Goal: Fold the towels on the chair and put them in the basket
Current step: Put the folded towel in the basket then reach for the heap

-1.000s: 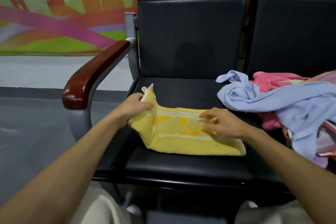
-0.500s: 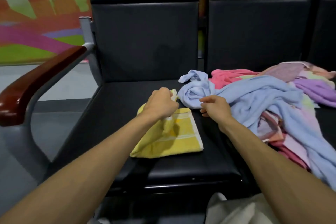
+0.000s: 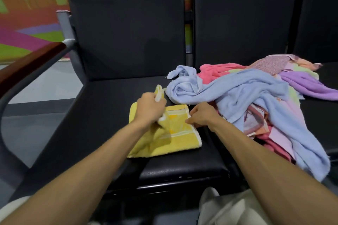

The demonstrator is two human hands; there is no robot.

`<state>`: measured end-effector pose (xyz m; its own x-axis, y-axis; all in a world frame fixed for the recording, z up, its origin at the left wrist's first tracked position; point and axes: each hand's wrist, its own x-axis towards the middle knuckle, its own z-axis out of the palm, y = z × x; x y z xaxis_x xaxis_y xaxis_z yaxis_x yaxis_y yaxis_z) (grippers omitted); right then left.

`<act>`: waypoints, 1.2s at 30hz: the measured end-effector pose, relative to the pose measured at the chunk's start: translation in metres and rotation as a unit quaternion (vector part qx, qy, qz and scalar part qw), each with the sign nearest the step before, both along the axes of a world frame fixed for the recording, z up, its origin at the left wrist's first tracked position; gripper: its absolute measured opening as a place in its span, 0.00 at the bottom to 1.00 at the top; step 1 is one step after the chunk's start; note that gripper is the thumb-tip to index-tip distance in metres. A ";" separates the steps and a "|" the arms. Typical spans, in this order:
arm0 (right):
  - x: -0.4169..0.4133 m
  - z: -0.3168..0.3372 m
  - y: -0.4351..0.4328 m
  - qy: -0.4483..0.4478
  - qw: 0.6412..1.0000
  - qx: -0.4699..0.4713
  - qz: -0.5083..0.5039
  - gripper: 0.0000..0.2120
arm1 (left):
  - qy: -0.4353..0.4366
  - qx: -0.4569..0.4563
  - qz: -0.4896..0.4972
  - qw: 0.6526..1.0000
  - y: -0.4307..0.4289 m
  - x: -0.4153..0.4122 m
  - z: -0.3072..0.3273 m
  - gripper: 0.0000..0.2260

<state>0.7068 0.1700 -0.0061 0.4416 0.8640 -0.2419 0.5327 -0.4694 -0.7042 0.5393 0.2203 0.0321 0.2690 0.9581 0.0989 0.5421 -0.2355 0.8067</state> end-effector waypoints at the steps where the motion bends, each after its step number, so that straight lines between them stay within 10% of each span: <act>1: -0.004 0.000 0.000 0.018 1.000 0.003 0.004 0.10 | -0.018 0.006 0.014 1.000 0.002 -0.007 0.009 0.10; 18: -0.005 0.003 -0.011 0.152 0.987 0.042 0.018 0.11 | 0.185 -0.054 -0.152 0.969 -0.034 0.029 -0.026 0.18; 22: -0.003 0.012 -0.012 -0.100 0.986 0.135 0.010 0.08 | 0.113 0.009 -0.165 0.980 -0.013 -0.004 -0.016 0.12; 25: -0.021 0.027 -0.020 -0.084 0.968 0.194 0.134 0.06 | 0.258 0.111 -0.214 0.936 0.019 -0.052 -0.023 0.15; 29: -0.046 0.024 -0.018 -0.177 0.925 0.086 0.326 0.15 | 0.342 0.128 -0.231 0.902 0.038 -0.098 -0.032 0.16; 36: -0.071 0.021 0.018 -0.367 0.870 -0.003 0.329 0.29 | 0.317 0.144 -0.247 0.904 0.036 -0.143 -0.030 0.23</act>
<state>0.6353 0.1882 0.0146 -0.1103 0.9880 -0.1080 0.9928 0.1044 -0.0587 0.3959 0.2562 0.0019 0.7469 0.6649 0.0013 0.6459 -0.7260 0.2361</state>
